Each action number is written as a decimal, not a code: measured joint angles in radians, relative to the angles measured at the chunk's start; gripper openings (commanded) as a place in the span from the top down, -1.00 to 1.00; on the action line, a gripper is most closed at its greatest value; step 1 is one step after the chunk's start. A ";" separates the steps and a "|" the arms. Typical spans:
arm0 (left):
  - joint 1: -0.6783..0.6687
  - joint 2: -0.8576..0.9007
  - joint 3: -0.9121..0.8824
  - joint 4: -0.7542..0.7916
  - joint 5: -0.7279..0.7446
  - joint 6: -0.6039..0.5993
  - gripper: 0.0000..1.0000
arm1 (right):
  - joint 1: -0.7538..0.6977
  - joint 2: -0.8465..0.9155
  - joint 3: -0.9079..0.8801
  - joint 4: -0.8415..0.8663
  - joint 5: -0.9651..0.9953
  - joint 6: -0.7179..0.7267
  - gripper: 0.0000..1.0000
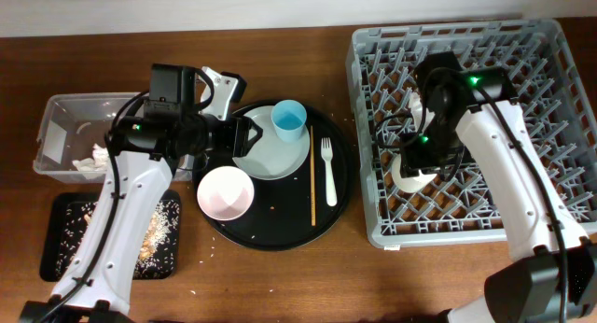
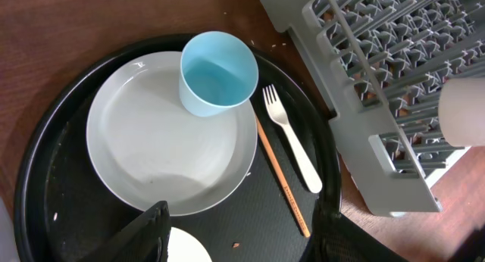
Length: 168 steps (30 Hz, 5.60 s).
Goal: Sort waste into correct bins and load items into the dishwasher rack
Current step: 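Lower the cream cup upside down into the rack with right gripper, then grasp the blue cup with the left gripper and lift it, then pass the blue cup from the left gripper to the right gripper, then place the blue cup upside down in the rack with right gripper, then grasp the rim of the pink bowl with the left gripper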
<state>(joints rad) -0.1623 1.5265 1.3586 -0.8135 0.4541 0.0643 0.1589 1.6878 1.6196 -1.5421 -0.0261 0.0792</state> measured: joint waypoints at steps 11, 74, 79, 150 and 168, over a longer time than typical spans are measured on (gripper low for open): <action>0.000 0.000 0.000 -0.013 -0.003 0.000 -0.20 | 0.000 0.000 -0.151 0.150 -0.001 0.000 0.68; 0.068 0.074 0.020 0.172 0.938 0.153 1.00 | 0.021 -0.002 0.092 0.247 -1.162 -0.484 -0.99; 0.068 0.074 0.020 0.174 0.919 0.153 0.99 | 0.088 -0.002 0.092 0.249 -1.168 -0.486 -0.83; 0.063 0.076 0.030 -0.032 0.311 0.070 0.26 | -0.031 0.151 -0.002 0.410 0.000 -0.102 -0.98; 0.104 -0.140 -0.095 -0.371 -0.281 -0.182 -0.07 | -0.031 0.105 0.381 -0.051 -0.224 -0.102 -0.97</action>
<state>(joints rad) -0.0582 1.3861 1.2636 -1.1847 0.1734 -0.1173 0.1284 1.7924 2.0010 -1.5932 -0.2501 -0.0231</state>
